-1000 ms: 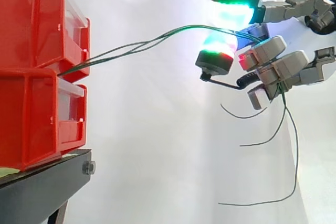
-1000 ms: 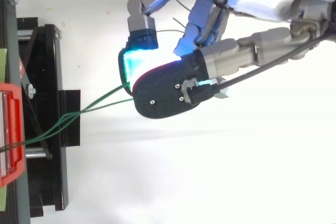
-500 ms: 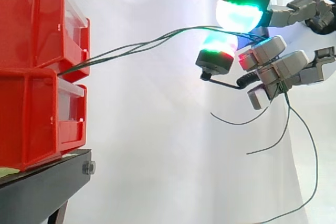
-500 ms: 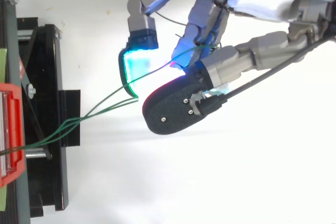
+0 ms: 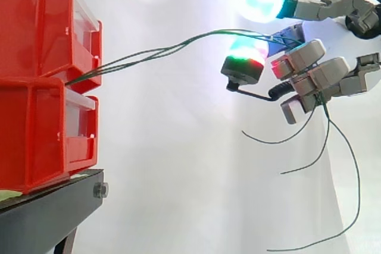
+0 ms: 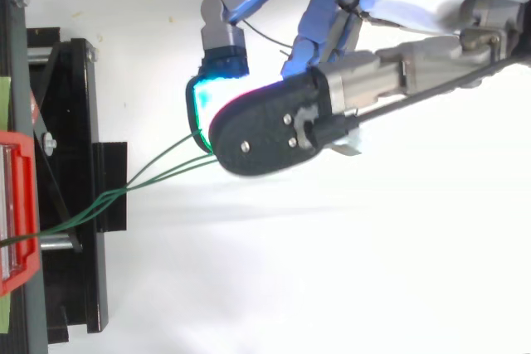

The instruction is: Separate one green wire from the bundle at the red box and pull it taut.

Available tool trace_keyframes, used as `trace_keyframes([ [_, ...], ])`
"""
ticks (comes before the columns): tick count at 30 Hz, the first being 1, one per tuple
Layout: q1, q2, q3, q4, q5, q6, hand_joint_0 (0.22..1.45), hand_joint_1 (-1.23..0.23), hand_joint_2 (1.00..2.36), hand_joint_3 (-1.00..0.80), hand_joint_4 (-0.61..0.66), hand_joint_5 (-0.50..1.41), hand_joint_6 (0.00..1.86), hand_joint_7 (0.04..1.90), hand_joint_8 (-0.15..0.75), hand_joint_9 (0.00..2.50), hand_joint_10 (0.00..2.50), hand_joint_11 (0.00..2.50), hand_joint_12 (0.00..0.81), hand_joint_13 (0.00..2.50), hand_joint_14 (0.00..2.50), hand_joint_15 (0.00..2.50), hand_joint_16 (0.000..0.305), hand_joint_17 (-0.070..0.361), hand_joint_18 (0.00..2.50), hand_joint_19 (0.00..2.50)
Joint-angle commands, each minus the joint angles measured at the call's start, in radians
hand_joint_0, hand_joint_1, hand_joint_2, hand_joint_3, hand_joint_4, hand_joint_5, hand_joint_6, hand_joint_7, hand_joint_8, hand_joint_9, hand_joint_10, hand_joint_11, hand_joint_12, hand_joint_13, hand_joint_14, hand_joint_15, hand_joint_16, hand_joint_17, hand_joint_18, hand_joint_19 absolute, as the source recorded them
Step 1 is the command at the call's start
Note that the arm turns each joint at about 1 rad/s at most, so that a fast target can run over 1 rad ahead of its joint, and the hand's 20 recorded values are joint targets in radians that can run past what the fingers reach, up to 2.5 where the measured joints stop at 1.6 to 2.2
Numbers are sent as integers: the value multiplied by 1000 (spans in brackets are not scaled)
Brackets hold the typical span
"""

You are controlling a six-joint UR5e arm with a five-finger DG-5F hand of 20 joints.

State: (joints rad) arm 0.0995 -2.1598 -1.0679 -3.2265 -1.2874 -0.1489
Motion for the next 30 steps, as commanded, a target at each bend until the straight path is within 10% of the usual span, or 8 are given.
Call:
trace_keyframes([
  [1, -1, 0, 0, 4, 0, 0, 555, -432, 1000, -500, 119, -195, 843, 1101, 271, 1354, 16, 1587, 315, 1477, 23, 1361, 57, 128, 956, 687],
  [24, 0, 0, 0, 8, 0, 0, 612, -688, 1021, -231, 62, -203, 877, 1159, 253, 1312, 16, 1603, 311, 1427, 24, 1359, 56, 126, 937, 668],
  [30, 0, 0, -1, 8, 2, 0, 617, -725, 1024, -175, -3, -193, 880, 1159, 253, 1213, 23, 1414, 355, 1108, 30, 992, 52, 118, 879, 614],
])
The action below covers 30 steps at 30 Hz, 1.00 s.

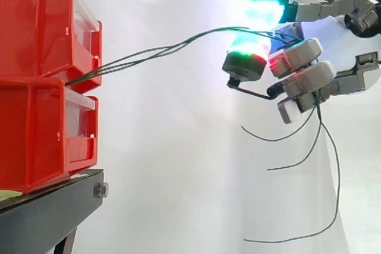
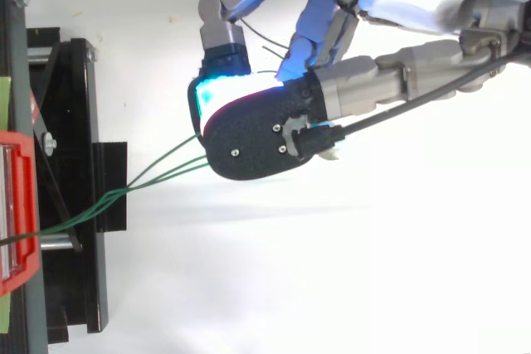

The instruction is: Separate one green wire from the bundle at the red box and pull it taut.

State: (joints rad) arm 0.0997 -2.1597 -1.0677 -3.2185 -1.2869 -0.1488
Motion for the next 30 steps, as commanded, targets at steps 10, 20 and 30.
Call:
trace_keyframes([
  [10, 3, 0, 0, 0, 4, 3, 615, -768, 1023, -154, -94, -176, 869, 1174, 209, 834, 17, 466, 295, 587, 7, 178, 42, 94, 503, 308],
  [20, 3, -6, -1, -1, 1, 5, 616, -794, 1023, -162, -144, -171, 856, 1199, 135, 562, 0, 79, 278, 424, 0, 24, 39, 88, 312, 147],
  [30, 14, -8, -78, 69, 3, 77, 622, -766, 1024, -168, -65, -177, 856, 1218, 230, 842, 23, 727, 322, 862, 20, 497, 47, 105, 631, 417],
])
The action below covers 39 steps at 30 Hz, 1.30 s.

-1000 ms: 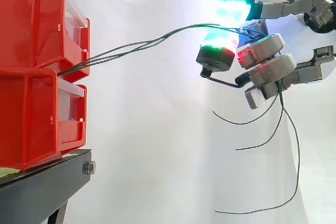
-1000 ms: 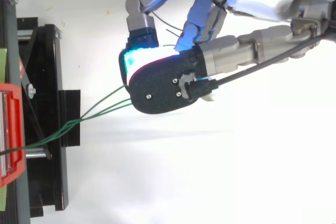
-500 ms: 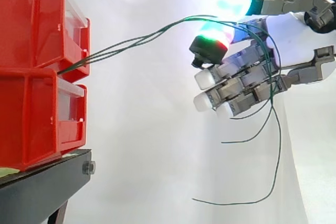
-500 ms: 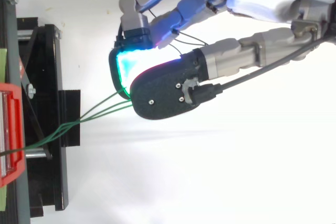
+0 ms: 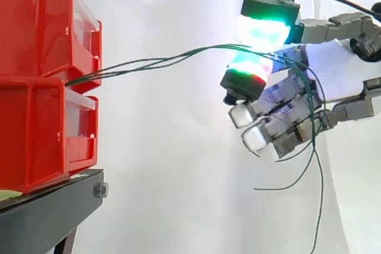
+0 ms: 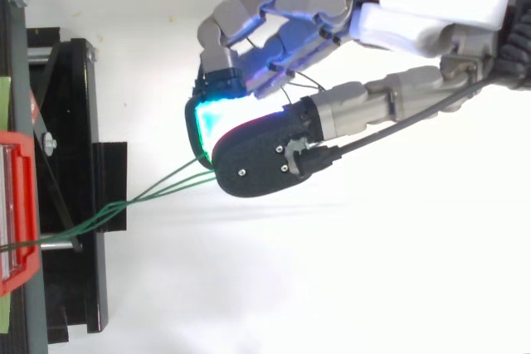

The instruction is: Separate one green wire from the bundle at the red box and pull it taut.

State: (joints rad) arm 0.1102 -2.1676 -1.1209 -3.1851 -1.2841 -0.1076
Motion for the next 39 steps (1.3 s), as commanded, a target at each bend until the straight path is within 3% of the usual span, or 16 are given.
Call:
trace_keyframes([
  [1, 5, 0, -36, 57, 0, 60, 622, -764, 1024, -171, -64, -179, 858, 1211, 231, 866, 25, 830, 324, 897, 22, 551, 47, 105, 646, 436],
  [4, 6, 0, -46, 73, 0, 77, 624, -760, 1024, -174, -57, -181, 861, 1195, 238, 913, 24, 982, 325, 1002, 27, 720, 49, 109, 701, 482],
  [9, 5, 0, -46, 74, 0, 86, 625, -757, 1025, -174, -54, -183, 862, 1188, 239, 918, 25, 1018, 325, 1088, 30, 862, 49, 111, 741, 522],
  [18, 6, 0, -77, 108, 0, 98, 625, -756, 1025, -171, -51, -183, 863, 1193, 242, 912, 25, 1002, 335, 1063, 28, 837, 49, 111, 748, 520],
  [22, 8, 0, -85, 165, 5, 89, 625, -756, 1024, -172, -51, -183, 863, 1190, 243, 886, 24, 933, 334, 1048, 26, 818, 50, 111, 744, 521],
  [30, 11, 0, -85, 165, 2, 11, 624, -753, 1025, -169, -52, -183, 863, 1198, 242, 870, 24, 902, 336, 1018, 28, 792, 49, 111, 744, 520],
  [39, 11, 0, -85, 162, 3, -15, 624, -754, 1025, -166, -57, -183, 865, 1197, 244, 862, 24, 879, 341, 1004, 27, 781, 49, 111, 743, 517],
])
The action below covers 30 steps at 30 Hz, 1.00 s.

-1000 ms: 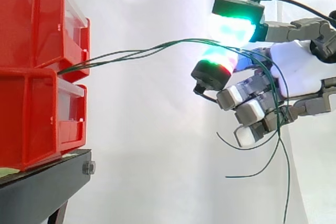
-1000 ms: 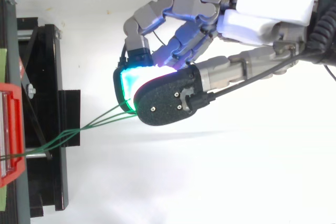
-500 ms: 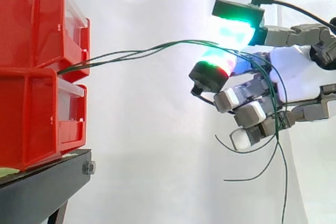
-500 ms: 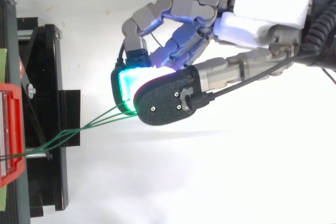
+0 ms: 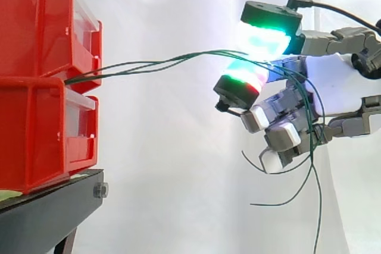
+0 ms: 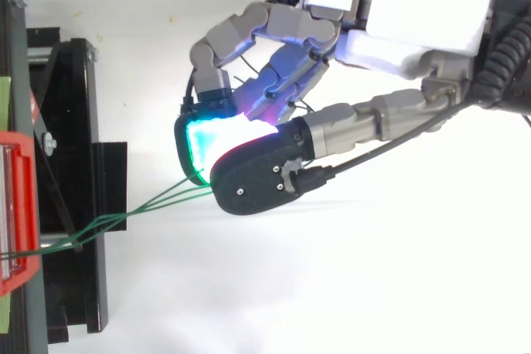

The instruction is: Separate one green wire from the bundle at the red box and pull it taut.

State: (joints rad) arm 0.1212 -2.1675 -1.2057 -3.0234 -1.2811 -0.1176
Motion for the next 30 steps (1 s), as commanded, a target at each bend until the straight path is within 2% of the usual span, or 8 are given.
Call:
trace_keyframes([
  [1, 0, 0, 0, 0, 0, -5, 624, -753, 1025, -166, -55, -183, 865, 1194, 246, 864, 24, 875, 341, 1004, 27, 770, 49, 111, 743, 518],
  [30, 0, 0, 0, 0, 0, -5, 627, -752, 1025, -161, -59, -183, 869, 1176, 243, 863, 23, 850, 343, 952, 26, 741, 49, 111, 735, 502],
])
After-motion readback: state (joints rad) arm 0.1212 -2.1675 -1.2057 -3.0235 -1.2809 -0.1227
